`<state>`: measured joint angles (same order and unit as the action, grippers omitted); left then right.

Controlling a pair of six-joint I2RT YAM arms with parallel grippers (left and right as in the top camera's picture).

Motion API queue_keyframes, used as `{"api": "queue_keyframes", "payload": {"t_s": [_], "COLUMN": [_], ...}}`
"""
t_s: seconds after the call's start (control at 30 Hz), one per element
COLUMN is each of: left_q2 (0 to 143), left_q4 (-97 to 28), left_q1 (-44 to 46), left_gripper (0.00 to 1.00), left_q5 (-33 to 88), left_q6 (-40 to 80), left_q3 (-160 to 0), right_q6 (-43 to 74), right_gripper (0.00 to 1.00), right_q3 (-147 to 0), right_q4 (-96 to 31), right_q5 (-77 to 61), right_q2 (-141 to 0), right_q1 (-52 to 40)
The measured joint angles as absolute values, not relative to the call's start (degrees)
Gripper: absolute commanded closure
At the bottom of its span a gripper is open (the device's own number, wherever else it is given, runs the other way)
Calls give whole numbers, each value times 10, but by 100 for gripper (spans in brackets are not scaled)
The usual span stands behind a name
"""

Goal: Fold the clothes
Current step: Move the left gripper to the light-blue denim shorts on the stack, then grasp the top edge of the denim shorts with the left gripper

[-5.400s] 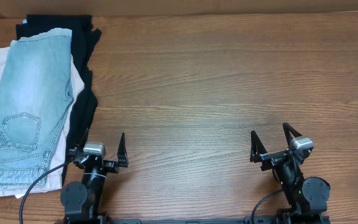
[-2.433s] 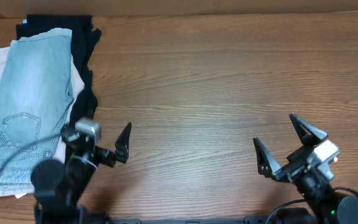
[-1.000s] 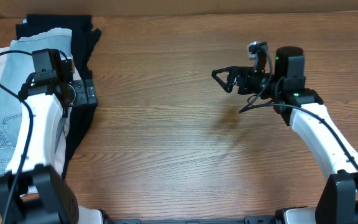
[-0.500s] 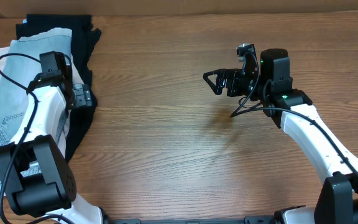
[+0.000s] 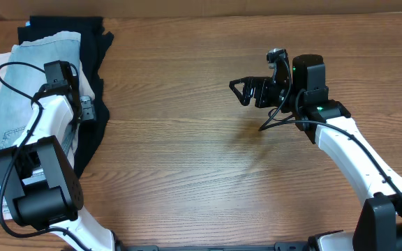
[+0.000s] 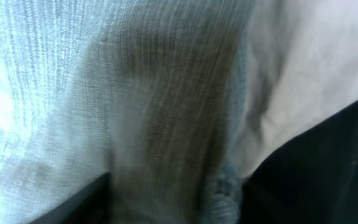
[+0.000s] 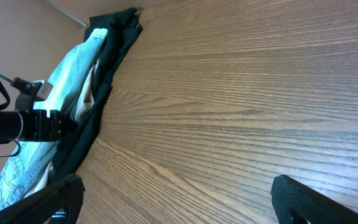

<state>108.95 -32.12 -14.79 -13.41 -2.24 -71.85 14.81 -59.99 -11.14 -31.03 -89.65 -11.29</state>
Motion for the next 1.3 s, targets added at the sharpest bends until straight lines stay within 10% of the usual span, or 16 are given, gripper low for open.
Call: {"api": "queue_keyframes", "payload": {"t_s": [0.37, 0.5, 1.0, 1.13, 1.3], "left_q2": [1089, 1089, 1090, 1103, 1117], "left_q4": [-345, -412, -395, -390, -391], "left_q1": [-153, -152, -152, -152, -151], "left_gripper": [78, 33, 38, 85, 96], "left_q5": [-150, -147, -120, -110, -105], "left_q6": [-27, -27, -18, -14, -16], "left_q3": [-729, -765, -813, -802, -801], "right_q6": [148, 148, 148, 148, 148], "right_gripper": [0, 0, 0, 0, 0], "right_q3": [-600, -600, -600, -600, -600], "right_q4": [-111, -111, -112, -112, -112], "right_q5": [-306, -306, -305, -305, -305], "right_q2": [-896, -896, -896, -896, -896], "right_q1": [-113, -113, -113, -113, -113]}}
